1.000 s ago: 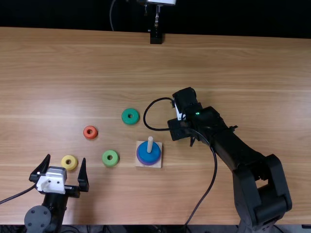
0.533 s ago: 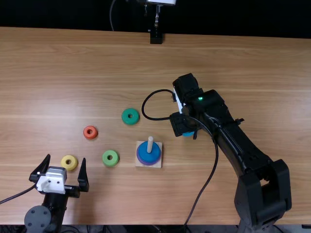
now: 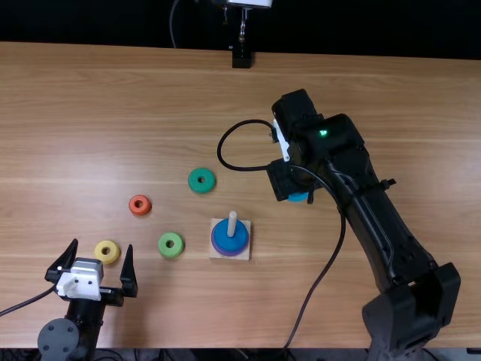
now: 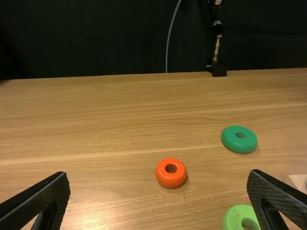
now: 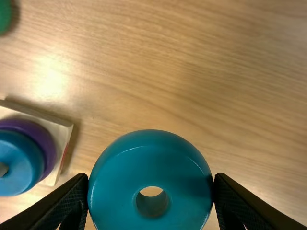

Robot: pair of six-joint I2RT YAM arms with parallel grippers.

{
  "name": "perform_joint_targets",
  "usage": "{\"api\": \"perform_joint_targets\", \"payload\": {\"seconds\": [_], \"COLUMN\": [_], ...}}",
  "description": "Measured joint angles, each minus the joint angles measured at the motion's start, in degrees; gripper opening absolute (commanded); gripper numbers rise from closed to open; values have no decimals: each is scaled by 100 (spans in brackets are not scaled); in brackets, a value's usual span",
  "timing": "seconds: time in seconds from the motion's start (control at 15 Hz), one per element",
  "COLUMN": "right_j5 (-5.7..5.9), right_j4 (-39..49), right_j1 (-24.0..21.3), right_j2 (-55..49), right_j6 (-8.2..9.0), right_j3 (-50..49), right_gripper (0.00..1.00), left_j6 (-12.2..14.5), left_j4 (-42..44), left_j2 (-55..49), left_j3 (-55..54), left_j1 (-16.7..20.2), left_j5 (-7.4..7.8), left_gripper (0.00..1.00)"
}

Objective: Build the Hanoi tower: stack the rings onto the peg from bottom to top in this color order: purple, dark blue, light blue, dark green, light green, yellow, orange.

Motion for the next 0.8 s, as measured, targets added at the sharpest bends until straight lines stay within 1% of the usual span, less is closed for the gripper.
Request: {"api": "perform_joint_targets", "payload": {"seconds": [0.4, 0.67, 0.8], "right_j5": [-2, -4, -2], "right_j4": [-605, -841, -885], "right_j1": [575, 780, 973], "right_j2": [0, 0, 0], "right_j6": [17, 22, 22], "right_j3": [796, 1276, 1460], "right_gripper": [0, 0, 0], "left_j6": [-4, -2, 0], "left_j4": [0, 2, 2], "left_j2": [2, 2, 2], "left_j3": [-2, -2, 0], "left_j1": [0, 0, 0], "left_j5": [2, 2, 4], "left_gripper": [100, 100, 100]}}
